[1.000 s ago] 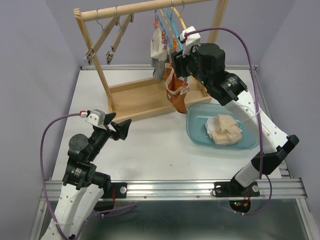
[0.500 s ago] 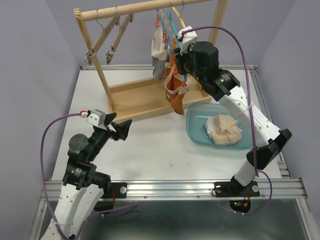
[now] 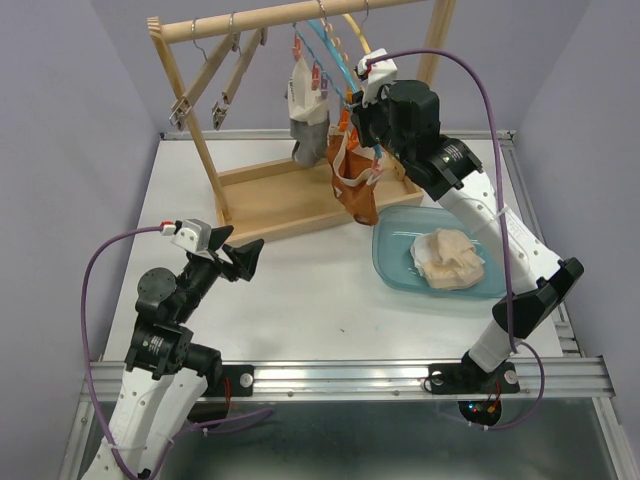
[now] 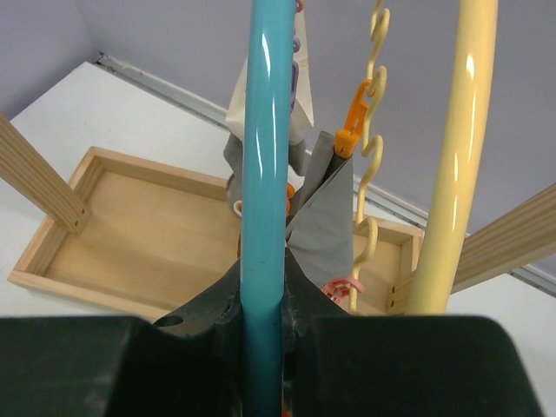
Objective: Remove the underwear clipped to the hanger
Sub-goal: Pick up the hanger from the clothesline.
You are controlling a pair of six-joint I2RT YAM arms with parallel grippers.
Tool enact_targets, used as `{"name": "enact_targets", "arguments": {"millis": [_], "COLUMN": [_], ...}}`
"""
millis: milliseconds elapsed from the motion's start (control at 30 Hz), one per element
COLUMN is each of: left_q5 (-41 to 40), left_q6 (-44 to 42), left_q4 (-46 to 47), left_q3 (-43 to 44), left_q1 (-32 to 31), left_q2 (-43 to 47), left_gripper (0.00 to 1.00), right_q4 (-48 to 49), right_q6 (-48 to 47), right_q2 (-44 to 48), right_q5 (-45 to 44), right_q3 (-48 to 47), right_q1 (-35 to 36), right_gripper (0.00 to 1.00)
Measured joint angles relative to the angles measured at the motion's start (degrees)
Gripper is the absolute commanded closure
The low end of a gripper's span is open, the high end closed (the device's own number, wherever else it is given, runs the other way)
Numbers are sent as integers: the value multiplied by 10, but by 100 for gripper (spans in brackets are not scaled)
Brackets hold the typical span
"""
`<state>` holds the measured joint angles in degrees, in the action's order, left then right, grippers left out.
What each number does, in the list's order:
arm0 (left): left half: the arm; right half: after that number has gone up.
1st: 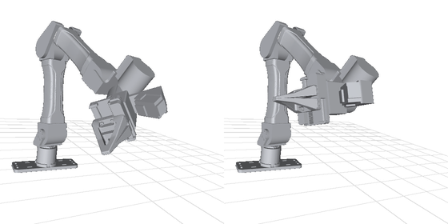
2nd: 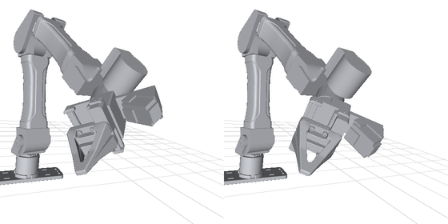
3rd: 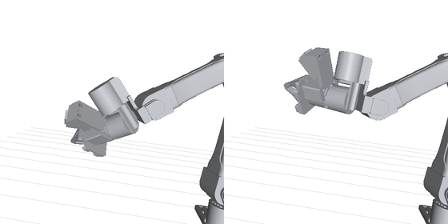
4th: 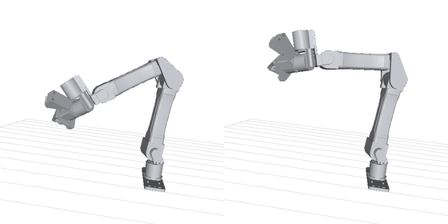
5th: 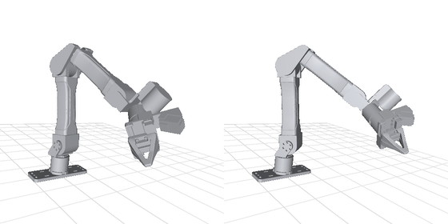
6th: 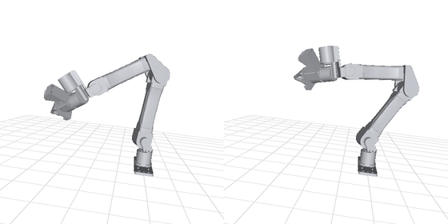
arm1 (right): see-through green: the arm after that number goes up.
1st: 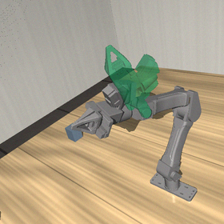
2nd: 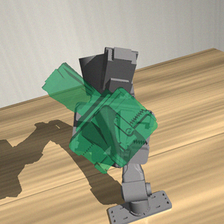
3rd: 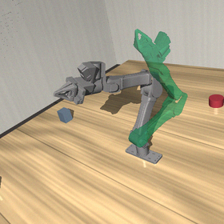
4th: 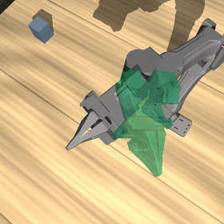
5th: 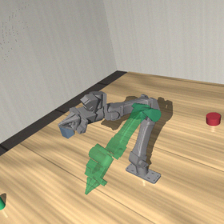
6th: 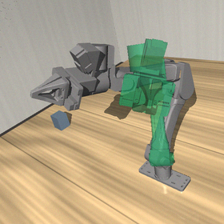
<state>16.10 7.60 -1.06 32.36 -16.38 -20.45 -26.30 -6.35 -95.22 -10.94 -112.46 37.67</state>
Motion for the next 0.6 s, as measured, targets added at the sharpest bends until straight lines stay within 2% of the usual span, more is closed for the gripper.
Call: {"name": "enact_targets", "arguments": {"millis": [600], "left_q5": [0], "left_q6": [0], "left_q4": [0], "left_q3": [0], "left_q1": [0], "left_q2": [0], "left_gripper": [14], "right_q4": [-16], "right_q6": [10], "right_q2": [17], "right_q5": [43], "right_q3": [-26], "right_q1": [-1], "right_gripper": [100]}}
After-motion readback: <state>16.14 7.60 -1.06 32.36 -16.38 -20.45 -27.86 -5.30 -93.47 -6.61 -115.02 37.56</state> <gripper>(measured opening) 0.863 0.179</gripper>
